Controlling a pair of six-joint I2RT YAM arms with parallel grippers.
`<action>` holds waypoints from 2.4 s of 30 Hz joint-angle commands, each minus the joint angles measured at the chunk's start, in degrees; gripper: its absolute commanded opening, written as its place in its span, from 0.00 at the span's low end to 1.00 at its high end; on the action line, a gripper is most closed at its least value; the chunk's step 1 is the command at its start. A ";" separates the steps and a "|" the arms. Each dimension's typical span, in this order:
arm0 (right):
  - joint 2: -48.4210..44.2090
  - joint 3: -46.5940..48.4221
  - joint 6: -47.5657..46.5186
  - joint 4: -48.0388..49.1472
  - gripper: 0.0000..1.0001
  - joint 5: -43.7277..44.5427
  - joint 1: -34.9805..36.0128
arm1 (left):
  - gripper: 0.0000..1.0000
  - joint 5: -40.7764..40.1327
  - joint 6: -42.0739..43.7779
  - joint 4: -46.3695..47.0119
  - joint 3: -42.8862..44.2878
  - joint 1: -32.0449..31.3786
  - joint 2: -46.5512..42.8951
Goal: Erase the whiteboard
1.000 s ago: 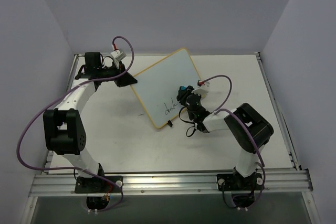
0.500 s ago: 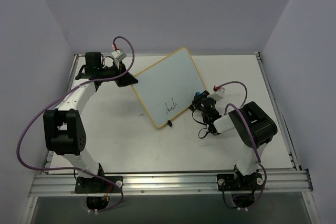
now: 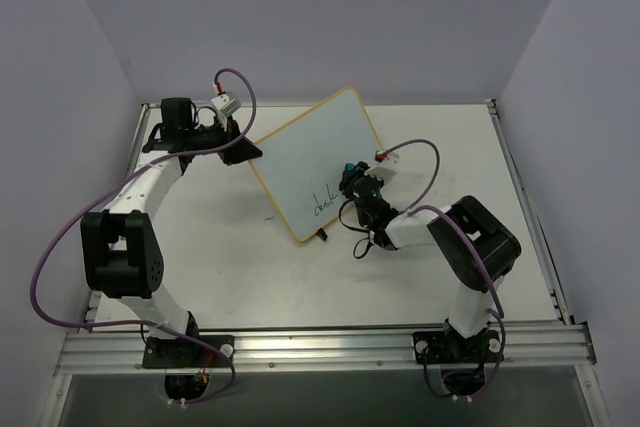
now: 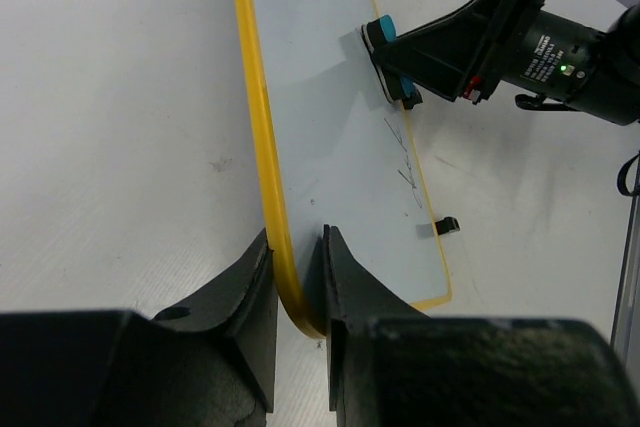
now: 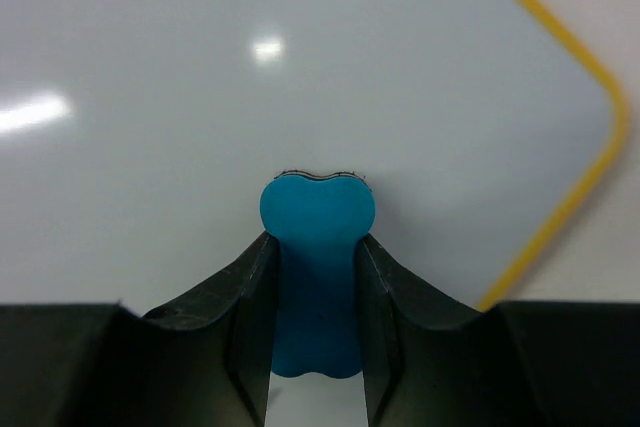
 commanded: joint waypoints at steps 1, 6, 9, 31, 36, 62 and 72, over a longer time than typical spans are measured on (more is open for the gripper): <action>1.00 6.23 -2.42 -11.00 0.00 -6.57 5.67 | 0.02 5.04 7.53 4.98 -0.02 -1.94 -1.72; 3.19 11.07 -5.24 -14.09 0.00 -7.19 8.47 | 0.02 4.69 7.00 5.69 -0.29 -1.94 -1.28; 4.95 11.16 -4.80 -13.04 0.00 -6.66 11.89 | 0.02 4.43 7.09 5.60 -0.37 -1.94 -1.37; 9.70 -1.85 12.42 -14.43 0.00 5.03 15.34 | 0.02 0.21 8.14 5.07 -3.71 -1.68 -6.38; 9.96 0.87 14.97 -19.97 0.00 6.78 16.04 | 0.02 0.38 8.14 5.60 -3.80 -1.76 -5.76; 12.78 -5.10 17.70 -16.28 0.00 5.64 15.60 | 0.02 0.38 7.71 6.57 -4.33 -2.47 -5.59; 11.81 -6.51 16.21 -14.71 0.00 4.77 14.20 | 0.02 -0.14 7.70 6.57 -4.59 -2.99 -6.02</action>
